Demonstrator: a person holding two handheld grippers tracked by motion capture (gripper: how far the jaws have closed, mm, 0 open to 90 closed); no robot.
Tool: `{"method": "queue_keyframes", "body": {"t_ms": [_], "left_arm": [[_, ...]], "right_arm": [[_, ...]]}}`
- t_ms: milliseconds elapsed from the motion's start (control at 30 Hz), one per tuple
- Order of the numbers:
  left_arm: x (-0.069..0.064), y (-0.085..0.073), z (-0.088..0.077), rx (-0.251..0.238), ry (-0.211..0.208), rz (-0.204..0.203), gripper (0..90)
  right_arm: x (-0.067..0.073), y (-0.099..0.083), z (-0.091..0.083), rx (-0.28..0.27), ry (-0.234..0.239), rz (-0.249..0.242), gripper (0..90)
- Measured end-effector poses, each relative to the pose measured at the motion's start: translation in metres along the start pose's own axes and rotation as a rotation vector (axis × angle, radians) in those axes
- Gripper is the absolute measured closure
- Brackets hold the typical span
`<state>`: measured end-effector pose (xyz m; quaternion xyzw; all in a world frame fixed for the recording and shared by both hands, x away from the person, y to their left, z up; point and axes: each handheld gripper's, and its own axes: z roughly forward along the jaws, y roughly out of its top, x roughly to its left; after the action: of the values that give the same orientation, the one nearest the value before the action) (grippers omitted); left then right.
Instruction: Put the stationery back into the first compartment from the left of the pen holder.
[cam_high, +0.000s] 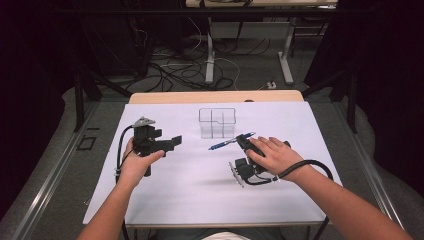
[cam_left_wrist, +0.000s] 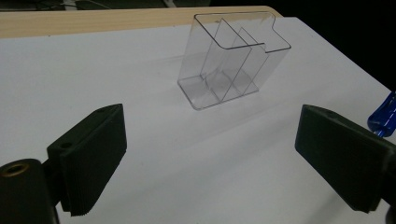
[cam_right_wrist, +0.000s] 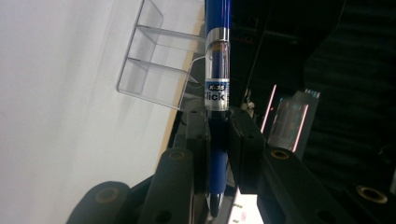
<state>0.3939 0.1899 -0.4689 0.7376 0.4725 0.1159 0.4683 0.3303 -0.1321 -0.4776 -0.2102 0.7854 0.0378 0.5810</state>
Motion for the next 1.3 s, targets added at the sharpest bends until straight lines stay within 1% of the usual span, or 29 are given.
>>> {"method": "queue_keyframes", "body": {"t_ms": [33,67,100,133,167,200,233,300,367,400,433,467,500,533,600,633,700,733,767,867,900,933,1000,1033,1067,1100,1167,1233,1300], "left_arm": [[-0.001,0.001,0.000,0.003,-0.001,0.008,9.6],[-0.002,0.001,-0.001,0.009,-0.004,0.017,10.2],[-0.004,0.002,-0.001,0.008,-0.004,0.021,10.5],[-0.005,0.002,-0.001,0.011,-0.002,0.034,10.9],[-0.006,0.003,-0.001,0.010,0.000,0.043,11.7],[-0.007,0.003,-0.001,0.011,0.000,0.047,12.6],[-0.008,0.003,-0.001,0.010,-0.003,0.049,13.3],[-0.010,0.004,-0.001,0.020,-0.006,0.072,14.8],[-0.012,0.005,0.000,0.037,-0.004,0.092,15.0],[-0.013,0.005,0.001,0.031,-0.009,0.090,15.6],[-0.016,0.005,0.002,0.039,-0.014,0.106,15.6],[-0.016,0.005,0.002,0.039,-0.014,0.106,15.8],[-0.017,0.006,0.002,0.047,-0.019,0.119,16.0],[-0.019,0.006,0.003,0.044,-0.021,0.131,16.4],[-0.023,0.007,0.005,0.051,-0.022,0.152,18.2],[-0.025,0.008,0.005,0.061,-0.025,0.165,19.1],[-0.028,0.009,0.006,0.064,-0.031,0.191,22.0],[-0.030,0.009,0.006,0.063,-0.030,0.199,23.2],[-0.032,0.010,0.007,0.058,-0.030,0.205,24.1],[-0.037,0.012,0.009,0.069,-0.040,0.217,26.2],[-0.039,0.013,0.010,0.074,-0.044,0.228,26.7],[-0.042,0.014,0.012,0.066,-0.035,0.234,27.2],[-0.046,0.016,0.013,0.082,-0.037,0.268,28.2],[-0.049,0.017,0.014,0.081,-0.039,0.273,30.5],[-0.052,0.019,0.015,0.083,-0.040,0.284,30.9],[-0.054,0.020,0.015,0.091,-0.040,0.294,31.4],[-0.059,0.023,0.017,0.104,-0.041,0.332,32.0],[-0.063,0.026,0.018,0.109,-0.051,0.342,33.7],[-0.069,0.028,0.020,0.121,-0.067,0.359,34.2]], "right_arm": [[0.000,0.001,0.000,-0.009,-0.025,-0.042,79.9],[0.002,0.002,0.000,-0.002,-0.011,-0.065,79.9],[0.002,0.002,-0.001,-0.004,-0.018,-0.101,79.9],[0.003,0.003,0.000,-0.008,-0.021,-0.123,79.9],[0.003,0.003,0.000,-0.013,-0.030,-0.149,79.8],[0.003,0.004,0.000,-0.020,-0.054,-0.188,79.9],[0.003,0.005,0.000,-0.019,-0.040,-0.209,79.9],[0.004,0.007,0.001,-0.028,-0.048,-0.238,79.8],[0.005,0.008,0.001,-0.033,-0.050,-0.278,79.9],[0.005,0.009,0.001,-0.042,-0.051,-0.302,79.9],[0.006,0.010,0.002,-0.052,-0.049,-0.308,79.9],[0.006,0.011,0.001,-0.048,-0.055,-0.317,79.9],[0.006,0.012,0.001,-0.043,-0.053,-0.323,79.9],[0.006,0.012,0.001,-0.042,-0.051,-0.323,79.9],[0.005,0.012,0.002,-0.061,-0.052,-0.324,79.9],[0.005,0.012,0.002,-0.062,-0.053,-0.321,79.9],[0.004,0.012,0.000,-0.043,-0.047,-0.319,79.9],[0.003,0.012,0.001,-0.048,-0.051,-0.335,79.9],[0.003,0.011,0.001,-0.051,-0.051,-0.336,79.9],[0.002,0.010,0.002,-0.054,-0.050,-0.335,79.9],[0.002,0.010,0.001,-0.042,-0.046,-0.339,79.9],[0.001,0.010,0.002,-0.046,-0.048,-0.346,79.9],[0.001,0.010,0.003,-0.052,-0.050,-0.346,79.9],[0.000,0.010,0.004,-0.050,-0.053,-0.345,79.9],[-0.001,0.011,0.001,-0.016,-0.043,-0.353,79.9],[-0.002,0.011,0.003,-0.032,-0.048,-0.359,79.9],[-0.003,0.012,0.003,-0.031,-0.050,-0.367,79.9],[-0.003,0.012,0.004,-0.044,-0.054,-0.355,79.9],[-0.003,0.014,0.003,-0.041,-0.052,-0.362,79.9]]}}
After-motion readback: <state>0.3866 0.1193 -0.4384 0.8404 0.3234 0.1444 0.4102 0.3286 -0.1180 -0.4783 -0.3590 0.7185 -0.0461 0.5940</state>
